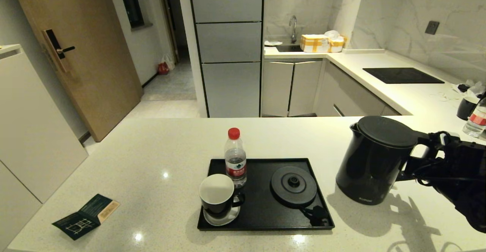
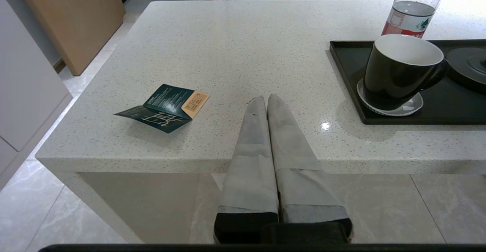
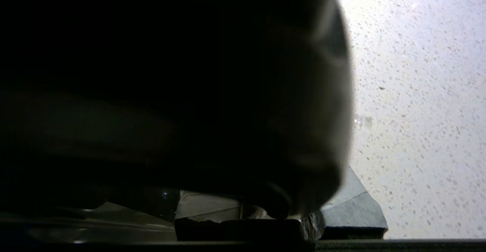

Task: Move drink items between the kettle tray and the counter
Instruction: Place it on the right

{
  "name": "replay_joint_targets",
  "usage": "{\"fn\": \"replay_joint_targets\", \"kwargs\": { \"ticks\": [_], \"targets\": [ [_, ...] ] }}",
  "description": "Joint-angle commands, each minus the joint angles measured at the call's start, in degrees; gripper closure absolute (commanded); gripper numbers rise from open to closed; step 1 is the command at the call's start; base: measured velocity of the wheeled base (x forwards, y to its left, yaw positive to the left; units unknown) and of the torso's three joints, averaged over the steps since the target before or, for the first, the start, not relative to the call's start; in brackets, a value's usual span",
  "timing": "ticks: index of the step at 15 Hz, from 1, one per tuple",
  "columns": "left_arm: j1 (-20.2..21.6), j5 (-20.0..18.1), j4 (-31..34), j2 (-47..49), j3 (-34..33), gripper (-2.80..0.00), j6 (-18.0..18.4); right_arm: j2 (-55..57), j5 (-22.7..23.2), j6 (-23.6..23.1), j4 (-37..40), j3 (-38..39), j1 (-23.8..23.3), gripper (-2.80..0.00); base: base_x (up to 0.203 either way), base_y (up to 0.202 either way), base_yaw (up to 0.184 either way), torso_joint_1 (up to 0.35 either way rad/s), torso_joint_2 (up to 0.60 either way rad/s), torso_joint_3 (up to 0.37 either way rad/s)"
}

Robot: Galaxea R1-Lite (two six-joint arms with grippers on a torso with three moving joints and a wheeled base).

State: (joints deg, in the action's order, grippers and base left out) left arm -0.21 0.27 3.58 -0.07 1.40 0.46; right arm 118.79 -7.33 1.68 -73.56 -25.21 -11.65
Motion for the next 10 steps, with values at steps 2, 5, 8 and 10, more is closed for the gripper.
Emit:
{"fn": "replay_joint_targets", "kwargs": {
  "ticks": [2,5,8,10],
  "targets": [
    [0.04,-0.09,0.02,-0.01,0.00,0.00,0.06,1.09,-0.41,-0.02,-0.27,0.07,0.10,-2.80,0.000,0.000,0.000,0.000,0.00,0.000],
    [0.04,0.00,0.02,-0.01,0.00,0.00,-0.02,-0.63,0.26,0.16,-0.26,0.82,0.14,-2.80,0.000,0.000,0.000,0.000,0.00,0.000],
    [0.12,-0.09,0.02,-0.01,0.00,0.00,0.06,-4.07,6.44,0.32,-0.26,4.42,0.07,-2.80,0.000,0.000,0.000,0.000,0.00,0.000],
    [0.10,-0.08,0.02,-0.01,0.00,0.00,-0.01,-5.81,7.06,0.58,-0.27,5.54,-0.13,-2.80,0.000,0.000,0.000,0.000,0.00,0.000]
  ]
}}
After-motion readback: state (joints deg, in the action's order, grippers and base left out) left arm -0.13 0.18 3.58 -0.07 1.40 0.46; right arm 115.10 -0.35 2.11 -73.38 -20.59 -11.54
